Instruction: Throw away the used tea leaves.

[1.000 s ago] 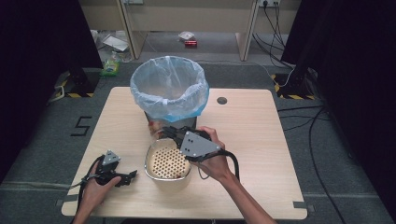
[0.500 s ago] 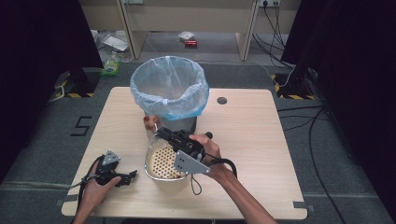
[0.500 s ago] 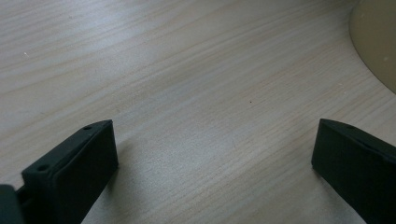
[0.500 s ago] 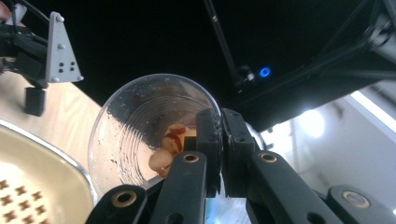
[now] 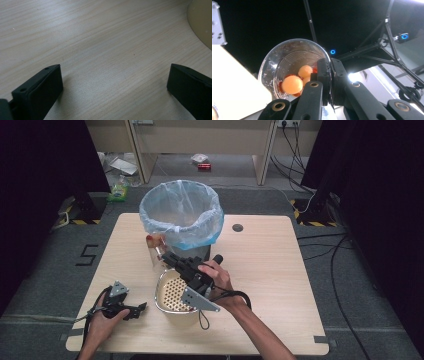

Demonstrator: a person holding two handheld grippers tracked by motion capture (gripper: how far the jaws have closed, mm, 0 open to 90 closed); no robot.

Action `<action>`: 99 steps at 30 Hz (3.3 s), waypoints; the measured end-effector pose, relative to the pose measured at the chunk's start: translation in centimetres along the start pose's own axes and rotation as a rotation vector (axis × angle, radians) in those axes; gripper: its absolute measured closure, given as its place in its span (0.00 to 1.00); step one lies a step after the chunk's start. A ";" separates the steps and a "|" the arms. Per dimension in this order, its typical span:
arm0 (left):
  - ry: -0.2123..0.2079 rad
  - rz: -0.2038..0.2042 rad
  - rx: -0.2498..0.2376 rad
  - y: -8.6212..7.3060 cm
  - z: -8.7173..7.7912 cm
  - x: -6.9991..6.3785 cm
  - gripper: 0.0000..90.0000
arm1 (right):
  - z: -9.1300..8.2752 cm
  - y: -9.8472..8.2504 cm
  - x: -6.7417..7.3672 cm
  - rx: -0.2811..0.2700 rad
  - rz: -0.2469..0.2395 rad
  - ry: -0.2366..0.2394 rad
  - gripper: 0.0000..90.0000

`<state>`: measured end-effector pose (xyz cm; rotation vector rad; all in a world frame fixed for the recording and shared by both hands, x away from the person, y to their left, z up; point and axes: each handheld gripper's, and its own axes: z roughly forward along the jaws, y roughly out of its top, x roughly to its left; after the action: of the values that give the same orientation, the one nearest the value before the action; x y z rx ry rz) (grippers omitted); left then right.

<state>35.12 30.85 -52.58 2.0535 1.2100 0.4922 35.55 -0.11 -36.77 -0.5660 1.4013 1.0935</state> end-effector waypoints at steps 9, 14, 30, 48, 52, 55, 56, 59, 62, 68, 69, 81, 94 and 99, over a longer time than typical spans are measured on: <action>0.000 0.000 0.000 0.0 0.0 0.0 0.00 | -0.8 -0.7 3.2 0.022 -0.225 0.026 0.98; 0.000 0.000 0.000 0.0 0.0 0.0 0.00 | -1.2 -0.5 4.9 0.007 -0.328 0.044 0.98; 0.000 0.000 0.000 0.0 0.0 0.0 0.00 | -2.0 0.3 3.9 0.029 -0.408 -0.057 0.98; 0.001 0.000 0.001 0.0 0.0 0.0 0.00 | -1.9 0.1 5.3 0.058 -0.441 -0.037 0.99; 0.000 0.000 0.000 0.0 0.0 0.0 0.00 | -2.0 0.3 5.2 0.059 -0.449 -0.054 0.99; 0.001 0.000 0.001 0.0 0.0 0.0 0.00 | -2.2 0.5 5.0 0.061 -0.469 -0.077 0.99; 0.000 0.000 0.000 0.0 0.0 0.0 0.00 | -2.3 0.6 5.2 0.057 -0.497 -0.078 0.99; 0.000 0.000 0.000 0.0 0.0 0.0 0.00 | -2.4 0.9 5.1 0.055 -0.511 -0.101 0.99; 0.001 0.000 0.000 0.0 0.0 0.0 0.00 | -2.0 0.5 5.3 0.074 -0.509 -0.090 0.99; 0.000 0.000 0.000 0.0 0.0 0.0 0.00 | -1.8 0.2 4.8 0.096 -0.500 -0.100 0.99; 0.000 0.000 0.000 0.0 0.0 0.0 0.00 | -1.9 0.4 4.7 0.094 -0.504 -0.104 0.99; 0.001 0.000 0.000 0.0 0.0 0.0 0.00 | -2.8 0.8 3.6 0.110 -0.193 -0.035 0.98; 0.000 0.000 0.000 0.0 0.0 0.0 0.00 | -3.5 0.2 0.7 0.175 0.443 0.169 0.98; 0.000 0.000 0.000 0.0 0.0 0.0 0.00 | -4.0 0.6 -0.7 0.165 0.549 0.182 0.98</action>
<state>35.12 30.86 -52.58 2.0536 1.2097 0.4922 33.21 -3.43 -36.54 -0.1597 1.8498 1.3615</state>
